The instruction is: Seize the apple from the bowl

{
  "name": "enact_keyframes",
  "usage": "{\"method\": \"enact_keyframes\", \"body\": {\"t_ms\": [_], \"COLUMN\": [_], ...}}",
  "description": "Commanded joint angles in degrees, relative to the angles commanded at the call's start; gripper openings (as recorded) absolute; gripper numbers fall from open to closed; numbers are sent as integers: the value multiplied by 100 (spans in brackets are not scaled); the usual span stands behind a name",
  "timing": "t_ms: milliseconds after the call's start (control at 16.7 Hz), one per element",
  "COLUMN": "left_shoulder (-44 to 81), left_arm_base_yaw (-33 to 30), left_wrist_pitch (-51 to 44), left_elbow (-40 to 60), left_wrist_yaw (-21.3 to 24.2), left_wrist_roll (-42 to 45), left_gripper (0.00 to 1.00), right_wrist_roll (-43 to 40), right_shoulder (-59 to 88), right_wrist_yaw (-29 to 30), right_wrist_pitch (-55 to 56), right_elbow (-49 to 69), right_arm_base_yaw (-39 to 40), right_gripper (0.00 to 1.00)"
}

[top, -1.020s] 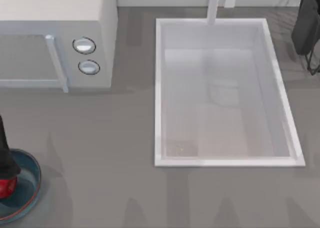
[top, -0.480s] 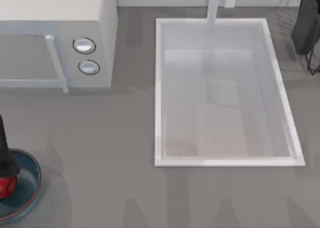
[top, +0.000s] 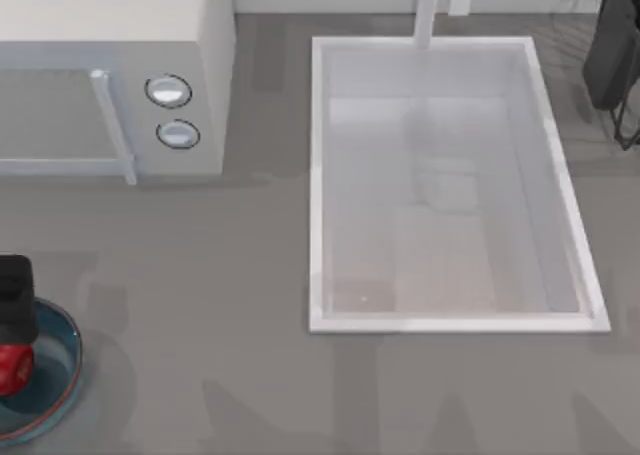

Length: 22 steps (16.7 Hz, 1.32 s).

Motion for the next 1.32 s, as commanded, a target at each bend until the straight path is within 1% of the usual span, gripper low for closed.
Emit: {"method": "enact_keyframes", "body": {"t_ms": [360,540,660,780,1080,1200,1320], "left_shoulder": [3085,4192,4635,4836,4838,4942,5155], "left_arm_base_yaw": [54,74,82,86,63,67,75], "left_wrist_pitch": [-2086,-2838,-3162,-3316,-3297,-3089,-2639], "left_elbow": [1929,2627,2926,3069,3048,2911,2665], "left_wrist_yaw": [0,0,0,0,0,0,1], "left_wrist_roll": [91,124,138,144,143,147,154], "left_gripper": [100,100,100,100,100,100,100], "right_wrist_roll": [0,0,0,0,0,0,0], "right_shoulder": [0,0,0,0,0,0,0], "right_wrist_yaw": [0,0,0,0,0,0,0], "right_wrist_pitch": [0,0,0,0,0,0,0], "right_elbow": [0,0,0,0,0,0,0], "right_arm_base_yaw": [0,0,0,0,0,0,0], "right_gripper": [100,100,100,100,100,100,100]}}
